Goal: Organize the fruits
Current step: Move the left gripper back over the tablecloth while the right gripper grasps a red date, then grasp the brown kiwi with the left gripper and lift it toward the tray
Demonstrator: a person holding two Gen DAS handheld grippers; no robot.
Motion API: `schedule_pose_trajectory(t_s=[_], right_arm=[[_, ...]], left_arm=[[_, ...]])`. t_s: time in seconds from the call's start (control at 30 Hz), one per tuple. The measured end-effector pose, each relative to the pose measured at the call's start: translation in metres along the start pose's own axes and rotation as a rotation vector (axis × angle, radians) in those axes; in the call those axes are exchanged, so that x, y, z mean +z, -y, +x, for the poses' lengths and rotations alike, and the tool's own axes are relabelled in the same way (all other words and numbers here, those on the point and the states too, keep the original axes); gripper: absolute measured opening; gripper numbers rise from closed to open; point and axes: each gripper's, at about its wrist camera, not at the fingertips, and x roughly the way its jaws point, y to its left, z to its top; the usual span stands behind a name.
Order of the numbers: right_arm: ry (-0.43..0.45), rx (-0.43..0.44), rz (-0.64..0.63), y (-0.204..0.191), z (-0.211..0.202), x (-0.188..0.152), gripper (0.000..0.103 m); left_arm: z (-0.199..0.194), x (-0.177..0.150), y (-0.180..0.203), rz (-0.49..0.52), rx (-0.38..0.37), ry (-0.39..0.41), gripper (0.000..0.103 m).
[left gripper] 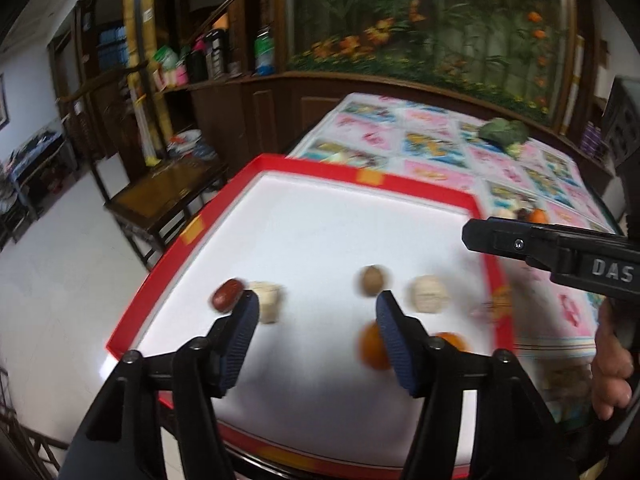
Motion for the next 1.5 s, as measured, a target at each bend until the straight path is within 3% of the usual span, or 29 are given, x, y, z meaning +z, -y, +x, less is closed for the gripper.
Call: schedule_pose_trajectory(t_s=[0.33,0.47,0.67,0.9,1.0,1.07,1.23,1.3,1.5], right_arm=[[0.065,-0.207,0.112,0.108,-0.076,-0.037,0.041],[0.03,-0.274,0.115,0.14,-0.08,-0.043,0.041],[-0.01,-0.327,0.106,0.17,-0.07,-0.041,0.04],[-0.045,-0.277,0.09,0.183,-0.049,-0.034,0.04],[-0.045,-0.305,0.066,0.182,-0.051,-0.038,0.028],[-0.044,-0.307,0.062,0.182,-0.054,-0.04,0.029],[-0.016,-0.273,0.157,0.194,-0.075,-0.038,0.029],[0.011,-0.27,0.212,0.203,-0.086,-0.036,0.029],[0.064,-0.242,0.325,0.219,-0.104,-0.033,0.028]], left_arm=[[-0.013,0.002,0.093,0.169,-0.171,-0.007,0.069],[-0.01,0.001,0.125,0.226,-0.215,-0.031,0.069],[0.014,0.011,0.154,0.251,-0.21,-0.09,0.069],[0.059,0.025,0.178,0.264,-0.156,-0.183,0.069],[0.076,0.032,0.186,0.26,-0.143,-0.212,0.069],[0.084,0.038,0.19,0.253,-0.138,-0.214,0.069],[0.107,0.046,0.203,0.275,-0.112,-0.227,0.068],[0.112,0.048,0.203,0.279,-0.098,-0.229,0.06],[0.123,0.054,0.207,0.29,-0.136,-0.229,0.053]])
